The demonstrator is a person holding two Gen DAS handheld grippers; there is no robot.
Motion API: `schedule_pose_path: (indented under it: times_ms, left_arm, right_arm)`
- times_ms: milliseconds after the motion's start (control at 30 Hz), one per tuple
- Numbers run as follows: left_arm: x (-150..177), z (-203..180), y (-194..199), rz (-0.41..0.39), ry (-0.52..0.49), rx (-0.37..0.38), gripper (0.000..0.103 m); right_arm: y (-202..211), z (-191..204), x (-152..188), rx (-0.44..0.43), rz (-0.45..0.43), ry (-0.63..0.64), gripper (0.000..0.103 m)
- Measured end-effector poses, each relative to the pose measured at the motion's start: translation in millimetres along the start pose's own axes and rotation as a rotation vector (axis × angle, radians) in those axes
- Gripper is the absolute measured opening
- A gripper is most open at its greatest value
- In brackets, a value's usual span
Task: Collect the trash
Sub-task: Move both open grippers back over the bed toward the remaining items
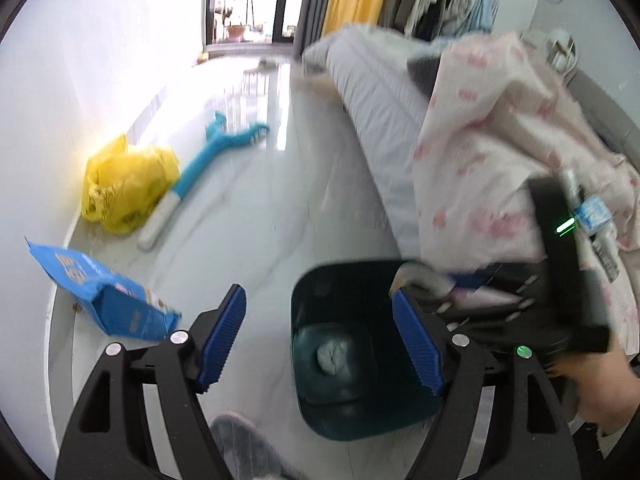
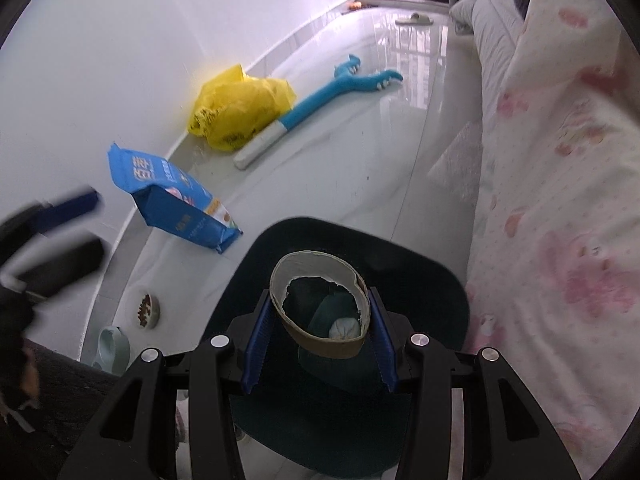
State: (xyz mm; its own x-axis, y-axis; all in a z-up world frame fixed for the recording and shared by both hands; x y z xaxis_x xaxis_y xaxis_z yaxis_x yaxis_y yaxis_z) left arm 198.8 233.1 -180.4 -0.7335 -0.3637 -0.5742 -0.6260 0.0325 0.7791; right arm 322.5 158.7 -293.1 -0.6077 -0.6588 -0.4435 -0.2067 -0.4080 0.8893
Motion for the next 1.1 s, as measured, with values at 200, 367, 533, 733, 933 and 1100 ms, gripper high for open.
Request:
schedule_pose_path:
  times_ms: [200, 367, 533, 733, 933, 1100]
  left_arm:
    - [-16, -6, 26, -0.125, -0.047, -0.015, 0.078]
    - [-25, -16, 44, -0.200, -0.095, -0.014, 0.078]
    - [-32, -25, 57, -0.236, -0.104, 0.020, 0.080]
    - [-43, -32, 74, -0.297, -0.097, 0.041, 0.084]
    - [-48, -47, 83, -0.341, -0.125, 0.045, 0.085]
    - [-54, -62, 88, -0.356, -0.127, 0.063, 0.088]
  right_arm:
    - [-27, 1, 11, -0.004, 0.065, -0.013, 0.047]
    - [-43, 5, 18, -0.001, 0.110, -0.007, 0.047]
    - [-49, 5, 24, 0.013, 0.137, 0.000, 0.056]
    - [-40, 3, 23, 0.016, 0.128, -0.006, 0.065]
    - [-13, 11, 9, -0.011, 0.052, 0.002, 0.069]
    - [20, 11, -3, -0.016, -0.040, 0.020, 0.075]
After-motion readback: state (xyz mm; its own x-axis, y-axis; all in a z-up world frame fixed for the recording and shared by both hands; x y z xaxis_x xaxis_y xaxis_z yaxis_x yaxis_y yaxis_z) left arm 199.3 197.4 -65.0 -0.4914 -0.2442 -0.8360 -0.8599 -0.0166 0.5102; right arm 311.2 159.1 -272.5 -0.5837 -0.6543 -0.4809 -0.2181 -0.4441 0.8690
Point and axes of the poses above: each gripper's, at about its wrist camera, not at the fingertips, and y roughly against the way its jaws point, z to its left, x to its underside, the point moved 8 cm from there along -y, roughly the way its jaws point, and after that the axes turned 10 degrees about y, right-handed, at the moved point
